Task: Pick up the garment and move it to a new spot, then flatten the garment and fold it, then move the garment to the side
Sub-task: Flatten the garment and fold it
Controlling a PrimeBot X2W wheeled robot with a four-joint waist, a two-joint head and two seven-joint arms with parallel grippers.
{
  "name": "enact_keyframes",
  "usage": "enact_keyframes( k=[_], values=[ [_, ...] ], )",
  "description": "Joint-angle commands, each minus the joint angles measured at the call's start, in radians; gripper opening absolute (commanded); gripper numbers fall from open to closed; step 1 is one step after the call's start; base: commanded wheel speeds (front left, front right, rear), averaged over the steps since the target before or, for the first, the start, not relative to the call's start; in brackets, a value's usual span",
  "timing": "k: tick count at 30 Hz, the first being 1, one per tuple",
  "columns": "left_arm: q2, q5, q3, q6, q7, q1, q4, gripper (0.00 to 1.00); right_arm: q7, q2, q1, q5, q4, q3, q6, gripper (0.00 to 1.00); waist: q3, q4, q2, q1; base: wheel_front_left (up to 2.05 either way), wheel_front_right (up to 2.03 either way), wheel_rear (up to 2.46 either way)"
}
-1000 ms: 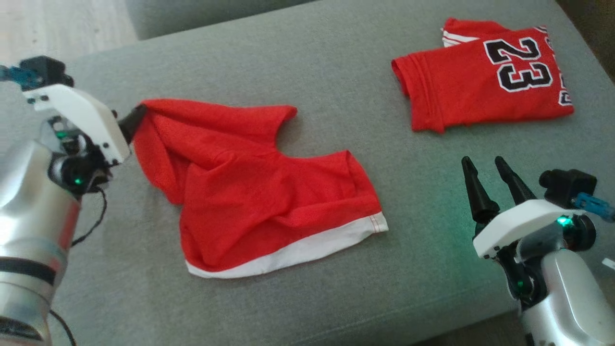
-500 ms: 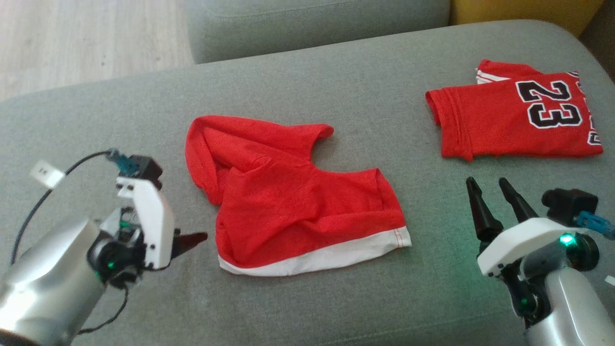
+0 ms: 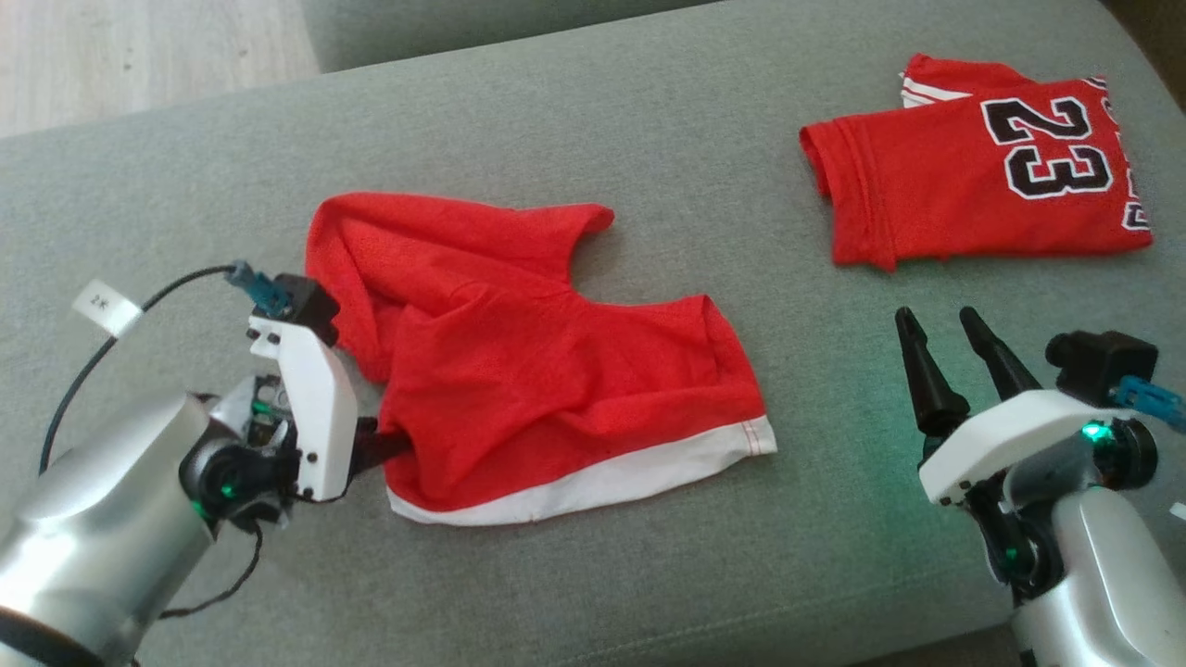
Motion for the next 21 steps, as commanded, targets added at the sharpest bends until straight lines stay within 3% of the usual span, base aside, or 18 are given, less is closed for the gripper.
enact_keyframes(
  k=[1, 12, 19, 20, 21],
  values=[
    [0.039, -0.002, 0.033, -0.006, -0.009, -0.066, -0.006, 0.0, -0.001, -0.014, -0.031, 0.004, -0.033, 0.021, 0.007, 1.0, 0.001, -0.002, 0.0, 0.0, 0.0, 0.0, 0.0],
    [0.078, -0.077, 0.01, -0.003, 0.039, -0.066, 0.02, 0.0, -0.008, -0.012, 0.003, -0.001, -0.006, -0.01, 0.007, 1.0, -0.074, 0.051, 0.0, 0.0, 0.0, 0.0, 0.0],
    [0.095, -0.146, 0.03, 0.057, 0.05, 0.021, 0.024, 0.0, 0.004, -0.001, 0.029, -0.008, -0.007, -0.018, 0.007, 1.0, -0.11, 0.074, 0.0, 0.0, 0.0, 0.0, 0.0],
    [0.094, -0.156, 0.034, 0.058, 0.043, 0.037, 0.022, 0.12, 0.007, -0.001, 0.031, -0.008, -0.008, -0.02, 0.007, 1.0, -0.111, 0.076, 0.0, 0.0, 0.0, 0.0, 0.0],
    [0.093, -0.168, 0.035, 0.057, 0.046, 0.054, 0.021, 0.15, 0.01, -0.002, 0.033, -0.01, -0.008, -0.021, 0.007, 1.0, -0.113, 0.078, 0.0, 0.0, 0.0, 0.0, 0.0]
  ],
)
